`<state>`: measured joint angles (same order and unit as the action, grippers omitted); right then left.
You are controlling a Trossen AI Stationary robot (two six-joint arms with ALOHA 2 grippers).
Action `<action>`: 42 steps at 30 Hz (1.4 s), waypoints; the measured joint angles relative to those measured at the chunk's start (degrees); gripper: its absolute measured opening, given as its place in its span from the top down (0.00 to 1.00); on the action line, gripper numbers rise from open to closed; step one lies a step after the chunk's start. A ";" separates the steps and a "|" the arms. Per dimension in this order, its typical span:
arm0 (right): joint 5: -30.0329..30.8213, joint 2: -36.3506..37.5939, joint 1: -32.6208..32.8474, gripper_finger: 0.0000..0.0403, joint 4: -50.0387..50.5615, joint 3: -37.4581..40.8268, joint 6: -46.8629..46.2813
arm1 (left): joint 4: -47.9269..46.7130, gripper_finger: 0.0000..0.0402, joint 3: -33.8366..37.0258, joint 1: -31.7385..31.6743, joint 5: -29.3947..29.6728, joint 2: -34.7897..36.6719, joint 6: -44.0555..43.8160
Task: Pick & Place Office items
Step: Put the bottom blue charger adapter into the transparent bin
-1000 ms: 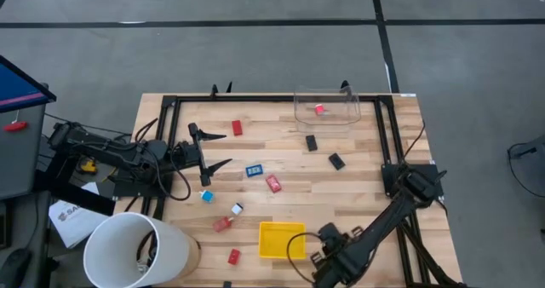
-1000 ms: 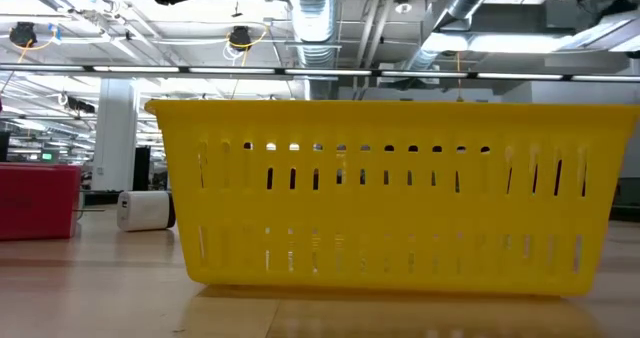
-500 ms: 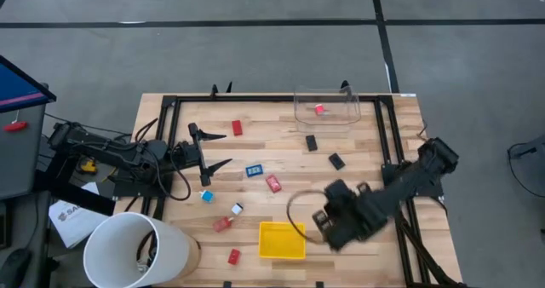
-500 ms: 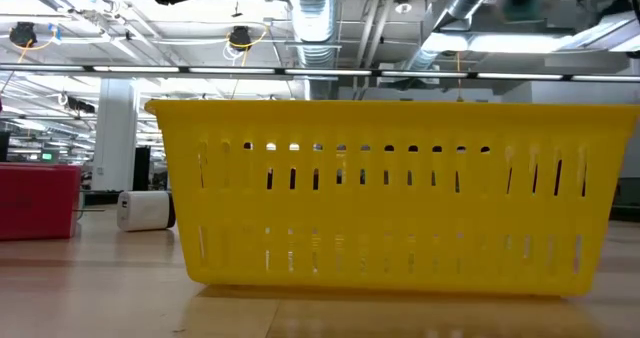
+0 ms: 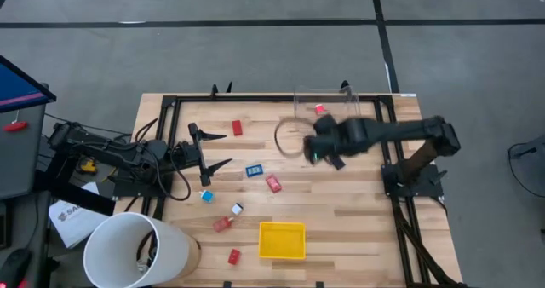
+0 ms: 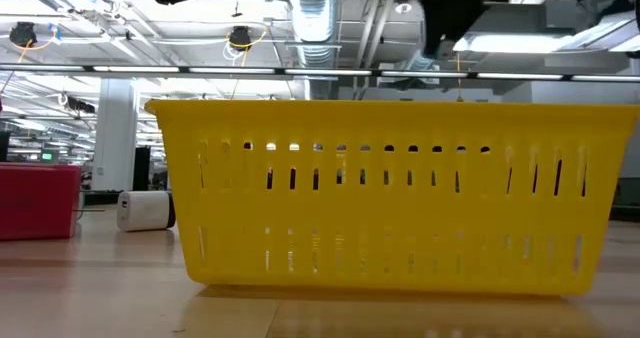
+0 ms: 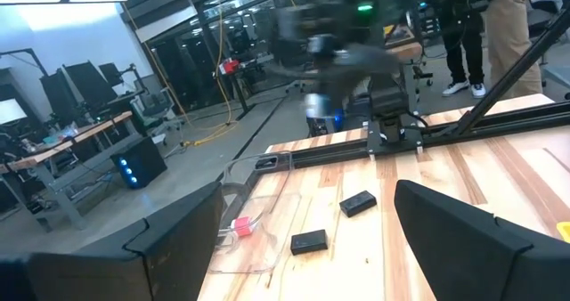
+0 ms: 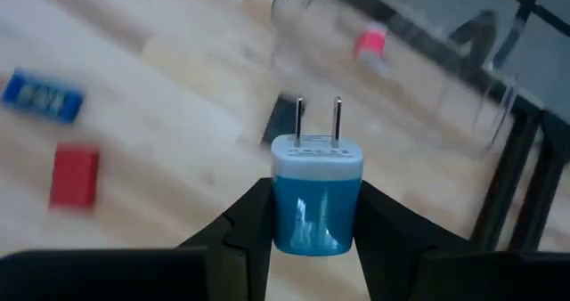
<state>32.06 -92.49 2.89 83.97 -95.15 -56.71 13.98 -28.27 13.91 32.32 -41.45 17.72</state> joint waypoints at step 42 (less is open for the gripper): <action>-24.98 -10.87 -44.43 0.70 -25.53 7.54 24.34 | -20.49 0.18 1.86 -0.02 0.30 9.49 -8.97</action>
<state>7.08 -103.36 -41.54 58.44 -87.62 -32.37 -6.51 -26.41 13.89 32.62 -31.97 8.75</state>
